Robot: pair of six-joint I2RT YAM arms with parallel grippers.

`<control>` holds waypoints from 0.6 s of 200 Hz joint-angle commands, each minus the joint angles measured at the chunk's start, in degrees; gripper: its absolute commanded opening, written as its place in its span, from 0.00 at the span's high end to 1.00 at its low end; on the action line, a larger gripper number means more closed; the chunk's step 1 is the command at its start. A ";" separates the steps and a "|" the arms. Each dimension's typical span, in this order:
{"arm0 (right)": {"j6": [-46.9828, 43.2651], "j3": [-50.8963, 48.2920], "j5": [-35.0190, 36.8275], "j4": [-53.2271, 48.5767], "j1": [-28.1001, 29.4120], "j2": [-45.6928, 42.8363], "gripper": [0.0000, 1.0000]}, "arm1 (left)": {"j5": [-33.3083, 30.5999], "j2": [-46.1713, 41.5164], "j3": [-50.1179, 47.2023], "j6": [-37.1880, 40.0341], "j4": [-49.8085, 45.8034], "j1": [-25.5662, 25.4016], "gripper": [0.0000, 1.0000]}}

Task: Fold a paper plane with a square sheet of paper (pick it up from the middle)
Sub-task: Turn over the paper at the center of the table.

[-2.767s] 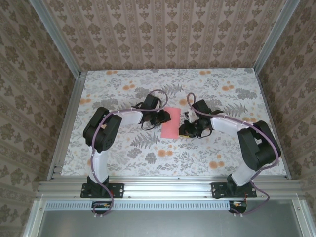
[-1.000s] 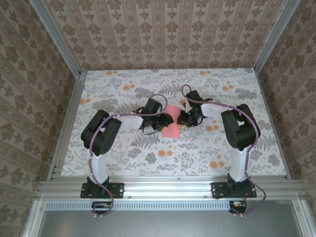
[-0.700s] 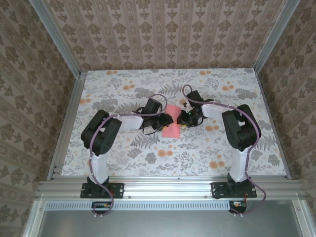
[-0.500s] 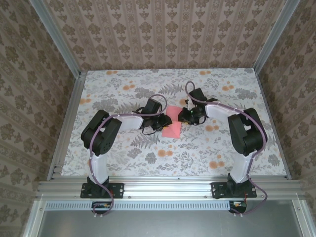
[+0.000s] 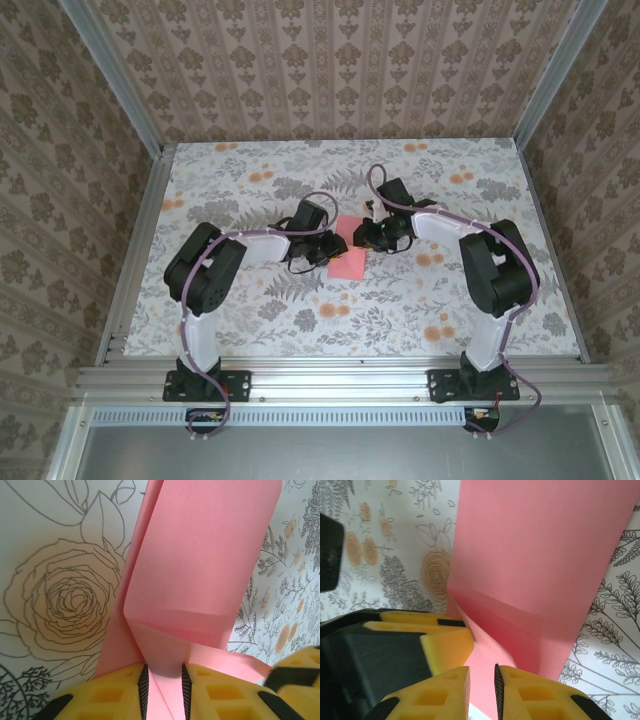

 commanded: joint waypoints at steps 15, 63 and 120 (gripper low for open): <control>-0.52 1.45 3.26 -3.34 -0.45 3.09 0.78 | -0.56 -0.58 0.53 1.21 -1.29 -0.20 0.72; 1.58 0.06 1.62 -0.77 -1.82 4.96 0.77 | 0.38 -0.51 0.62 0.67 -0.17 -0.20 0.64; 2.91 -1.31 -0.56 0.87 -2.56 6.04 0.78 | 3.15 0.55 0.38 -0.48 6.05 0.10 0.65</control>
